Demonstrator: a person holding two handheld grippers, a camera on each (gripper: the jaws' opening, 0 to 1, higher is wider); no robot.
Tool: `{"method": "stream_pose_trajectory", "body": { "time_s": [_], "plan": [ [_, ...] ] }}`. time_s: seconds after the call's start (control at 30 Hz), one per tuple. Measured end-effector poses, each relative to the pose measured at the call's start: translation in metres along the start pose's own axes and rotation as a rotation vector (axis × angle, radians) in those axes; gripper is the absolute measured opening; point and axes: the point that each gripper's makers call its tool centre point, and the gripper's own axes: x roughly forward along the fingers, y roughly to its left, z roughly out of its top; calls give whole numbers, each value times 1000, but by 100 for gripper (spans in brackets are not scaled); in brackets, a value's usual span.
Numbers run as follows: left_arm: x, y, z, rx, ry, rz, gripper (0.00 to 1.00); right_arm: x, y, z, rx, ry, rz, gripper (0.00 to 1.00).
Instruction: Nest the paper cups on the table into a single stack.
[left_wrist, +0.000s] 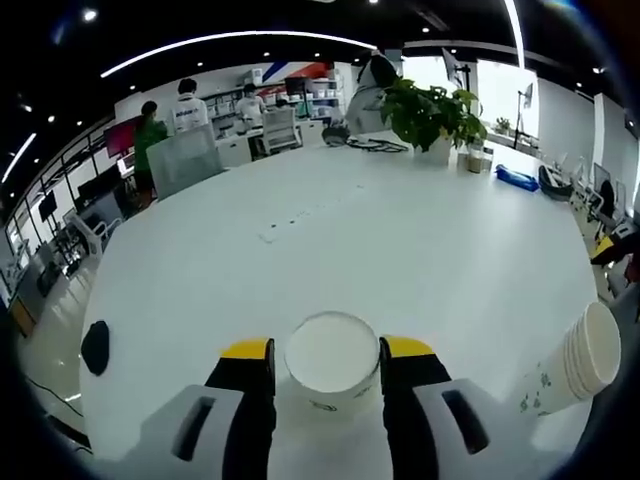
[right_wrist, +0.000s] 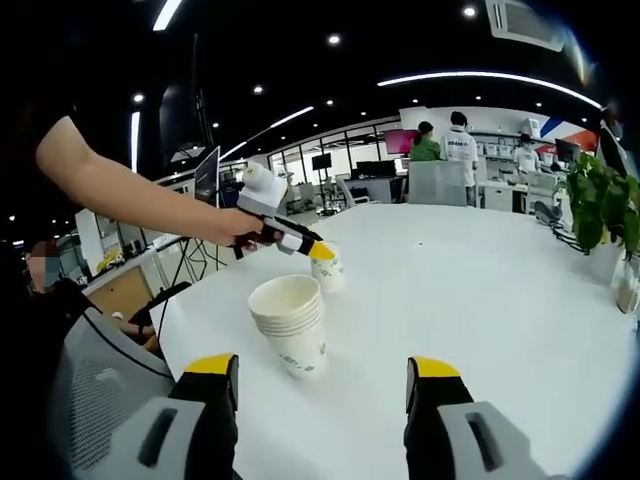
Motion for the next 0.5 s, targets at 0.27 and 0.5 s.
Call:
{"method": "stream_pose_trajectory", "body": {
  "time_s": [0.27, 0.5],
  "plan": [
    [2, -1, -1, 1, 12, -11, 36, -2, -2, 0, 15, -10, -12, 67],
    [-6, -5, 3, 21, -7, -21, 35, -4, -4, 5, 18, -24, -17, 66]
  ]
}}
